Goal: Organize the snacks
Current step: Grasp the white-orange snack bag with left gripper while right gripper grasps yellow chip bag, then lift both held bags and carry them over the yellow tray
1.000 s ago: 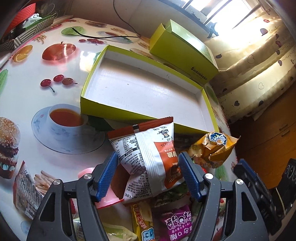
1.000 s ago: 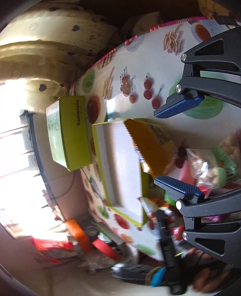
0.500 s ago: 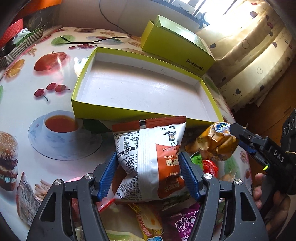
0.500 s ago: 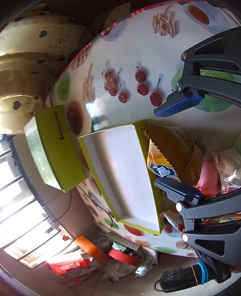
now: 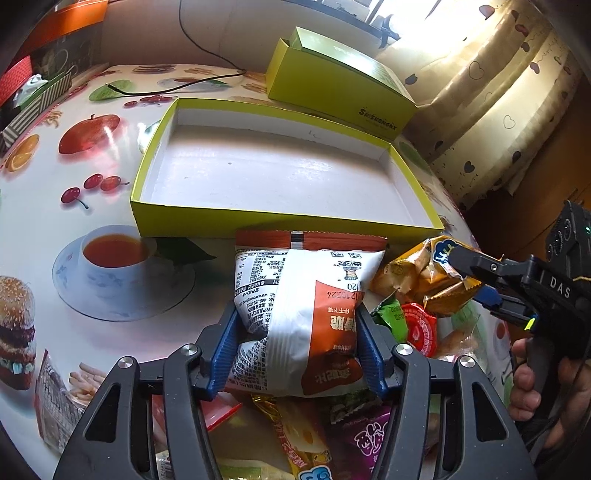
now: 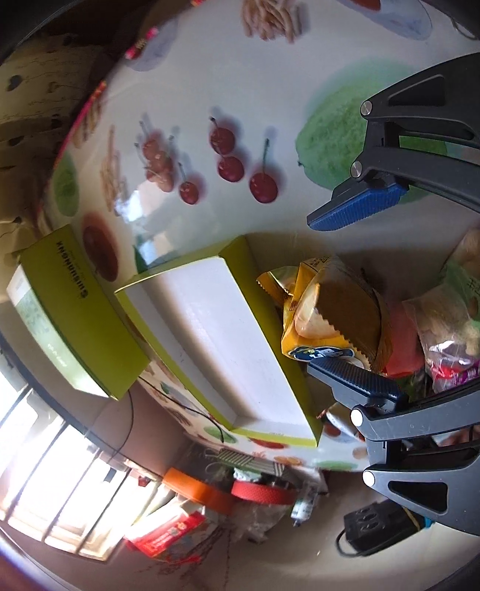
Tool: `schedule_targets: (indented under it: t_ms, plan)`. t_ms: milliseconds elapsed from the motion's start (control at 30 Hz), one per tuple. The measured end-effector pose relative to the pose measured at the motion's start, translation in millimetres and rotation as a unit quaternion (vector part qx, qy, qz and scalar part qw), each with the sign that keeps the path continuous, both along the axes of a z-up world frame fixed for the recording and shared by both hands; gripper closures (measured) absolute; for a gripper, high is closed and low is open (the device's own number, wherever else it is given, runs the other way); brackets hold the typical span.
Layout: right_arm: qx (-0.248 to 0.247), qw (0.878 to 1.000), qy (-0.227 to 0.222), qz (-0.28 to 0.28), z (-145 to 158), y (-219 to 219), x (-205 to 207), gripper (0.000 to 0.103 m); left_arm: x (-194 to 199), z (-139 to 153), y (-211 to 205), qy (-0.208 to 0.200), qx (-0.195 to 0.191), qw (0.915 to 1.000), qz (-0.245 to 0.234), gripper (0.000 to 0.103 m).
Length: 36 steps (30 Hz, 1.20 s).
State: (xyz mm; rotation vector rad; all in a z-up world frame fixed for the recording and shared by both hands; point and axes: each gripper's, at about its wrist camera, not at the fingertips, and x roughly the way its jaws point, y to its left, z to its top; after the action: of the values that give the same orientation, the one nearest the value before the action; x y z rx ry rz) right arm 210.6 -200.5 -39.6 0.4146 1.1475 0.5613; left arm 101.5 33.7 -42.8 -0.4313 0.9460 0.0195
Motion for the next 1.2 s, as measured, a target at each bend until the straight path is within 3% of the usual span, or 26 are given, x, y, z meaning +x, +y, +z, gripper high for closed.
schedule_targets:
  t_ms: [67, 133, 200, 333, 600, 1200]
  plan:
    - [0.016, 1.0, 0.005, 0.007, -1.8, -0.6, 0.0, 0.037, -0.7, 0.2, -0.8, -0.001, 0.002, 1.0, -0.001, 0.045]
    - [0.039, 0.999, 0.002, 0.016, -1.8, -2.0, -1.6, 0.055, -1.6, 0.4, -1.6, -0.003, 0.004, 1.0, -0.004, 0.045]
    - [0.048, 0.999, -0.002, 0.021, 0.3, -2.5, -3.3, 0.065, -1.7, 0.3, -1.7, -0.004, 0.005, 1.0, -0.006, 0.046]
    - [0.059, 0.997, -0.025, 0.034, 8.5, -2.7, -10.9, 0.077, -3.1, 1.0, -1.9, -0.008, 0.007, 0.9999, -0.011, 0.049]
    - [0.077, 0.994, -0.057, 0.057, 18.6, -0.9, -20.9, 0.088, -10.1, 4.0, 0.1, -0.021, 0.009, 0.9997, -0.012, 0.052]
    - [0.066, 0.986, -0.134, 0.08, 54.6, 3.3, -35.5, 0.098, -23.1, 21.7, 5.4, -0.049, 0.008, 0.9988, -0.007, 0.053]
